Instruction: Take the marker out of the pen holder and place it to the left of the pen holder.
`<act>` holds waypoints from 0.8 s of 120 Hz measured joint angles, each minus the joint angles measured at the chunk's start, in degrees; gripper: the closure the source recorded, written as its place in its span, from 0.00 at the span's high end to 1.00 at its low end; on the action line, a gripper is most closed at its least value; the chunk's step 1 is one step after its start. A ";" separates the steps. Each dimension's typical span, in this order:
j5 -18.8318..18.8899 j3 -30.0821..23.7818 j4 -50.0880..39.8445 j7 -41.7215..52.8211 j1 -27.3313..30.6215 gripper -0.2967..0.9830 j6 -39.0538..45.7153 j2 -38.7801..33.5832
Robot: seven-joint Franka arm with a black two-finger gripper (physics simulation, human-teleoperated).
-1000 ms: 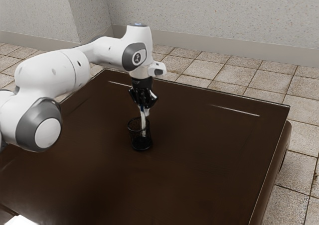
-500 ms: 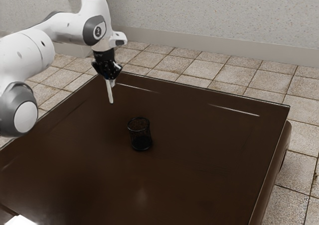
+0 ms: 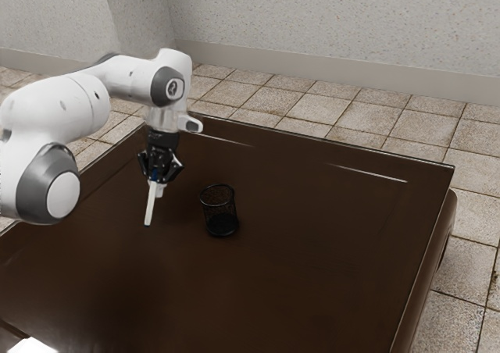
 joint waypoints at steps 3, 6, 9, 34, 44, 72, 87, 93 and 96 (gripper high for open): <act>0.03 -0.21 -0.03 0.04 -0.02 0.18 -0.46 0.29; 0.04 -0.37 0.00 0.07 -0.02 0.18 -0.83 0.59; 0.05 -0.47 0.04 0.11 -0.01 0.18 -1.16 0.82; 0.06 -0.99 0.14 0.33 -0.02 0.26 -2.56 2.00; -0.15 -1.22 0.14 0.34 -0.05 0.40 -2.86 2.06; -1.81 -1.69 -2.65 0.40 -1.06 0.64 -0.21 -8.22; -2.85 -0.97 -8.87 -0.48 -5.07 0.69 3.74 -23.05; -3.04 -0.33 -9.31 -0.83 -5.80 0.71 4.76 -25.52; -3.05 -0.10 -9.92 -1.00 -5.99 0.71 5.18 -27.31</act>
